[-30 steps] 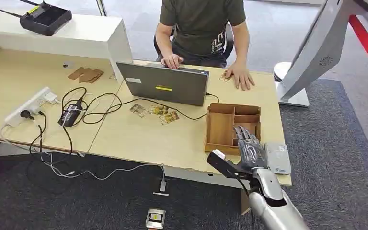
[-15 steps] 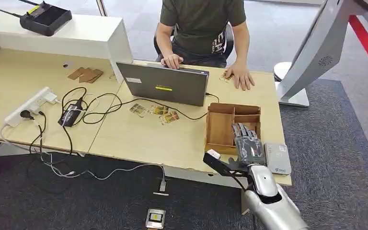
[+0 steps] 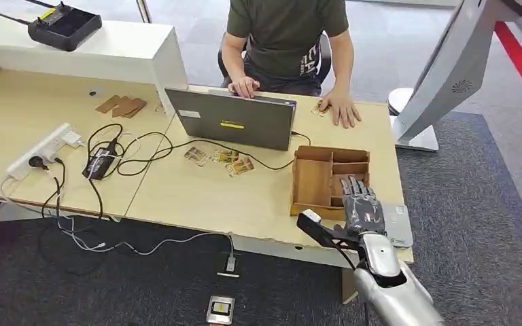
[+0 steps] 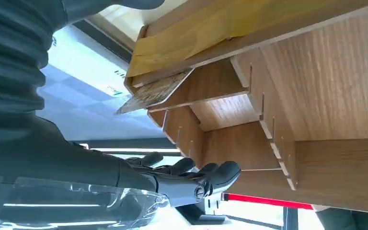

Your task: Pass the card to the sensor for recognition and then transmit it.

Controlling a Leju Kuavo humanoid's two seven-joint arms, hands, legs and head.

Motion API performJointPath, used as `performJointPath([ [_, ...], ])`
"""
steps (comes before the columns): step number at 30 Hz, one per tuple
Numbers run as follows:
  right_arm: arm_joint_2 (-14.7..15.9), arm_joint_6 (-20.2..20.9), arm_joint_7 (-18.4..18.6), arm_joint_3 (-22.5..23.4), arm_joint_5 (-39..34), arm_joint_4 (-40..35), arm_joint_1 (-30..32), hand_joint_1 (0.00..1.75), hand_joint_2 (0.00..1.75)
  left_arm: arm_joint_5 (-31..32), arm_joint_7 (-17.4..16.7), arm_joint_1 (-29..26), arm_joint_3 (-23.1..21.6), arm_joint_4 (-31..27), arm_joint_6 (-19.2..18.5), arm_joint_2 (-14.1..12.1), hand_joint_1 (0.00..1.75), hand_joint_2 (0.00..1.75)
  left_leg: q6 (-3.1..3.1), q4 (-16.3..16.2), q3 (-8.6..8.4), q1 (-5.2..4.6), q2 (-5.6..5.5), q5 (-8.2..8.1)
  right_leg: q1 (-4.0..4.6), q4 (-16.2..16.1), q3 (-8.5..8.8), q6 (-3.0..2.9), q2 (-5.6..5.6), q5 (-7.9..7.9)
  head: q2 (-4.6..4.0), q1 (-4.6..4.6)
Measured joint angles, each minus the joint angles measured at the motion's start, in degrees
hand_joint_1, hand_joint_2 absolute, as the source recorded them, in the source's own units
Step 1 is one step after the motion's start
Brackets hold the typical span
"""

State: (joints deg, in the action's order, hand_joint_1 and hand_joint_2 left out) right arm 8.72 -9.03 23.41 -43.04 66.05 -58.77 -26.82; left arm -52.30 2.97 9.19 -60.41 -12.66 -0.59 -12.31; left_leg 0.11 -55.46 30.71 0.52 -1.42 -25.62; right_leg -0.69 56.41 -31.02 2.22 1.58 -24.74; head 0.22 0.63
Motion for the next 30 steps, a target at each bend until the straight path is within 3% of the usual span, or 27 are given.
performJointPath([
  [14,0.87,-3.87,-0.22,0.02,-3.87,2.19,-1.60,0.00,1.75,0.48,0.00,0.55,0.00,0.00,1.79,0.00,0.00,1.75,0.00,0.00,0.00,0.00,0.00,0.00,0.00,0.00,0.01,0.00,0.00,0.00,0.00,0.00],
  [30,0.99,-5.02,-0.83,-0.06,-6.58,4.85,-2.51,0.00,1.75,0.48,-0.39,0.82,0.02,0.00,1.82,0.00,0.00,1.75,0.00,0.00,0.00,0.00,0.00,0.00,0.00,0.00,0.00,0.00,0.00,0.00,0.00,0.00],
])
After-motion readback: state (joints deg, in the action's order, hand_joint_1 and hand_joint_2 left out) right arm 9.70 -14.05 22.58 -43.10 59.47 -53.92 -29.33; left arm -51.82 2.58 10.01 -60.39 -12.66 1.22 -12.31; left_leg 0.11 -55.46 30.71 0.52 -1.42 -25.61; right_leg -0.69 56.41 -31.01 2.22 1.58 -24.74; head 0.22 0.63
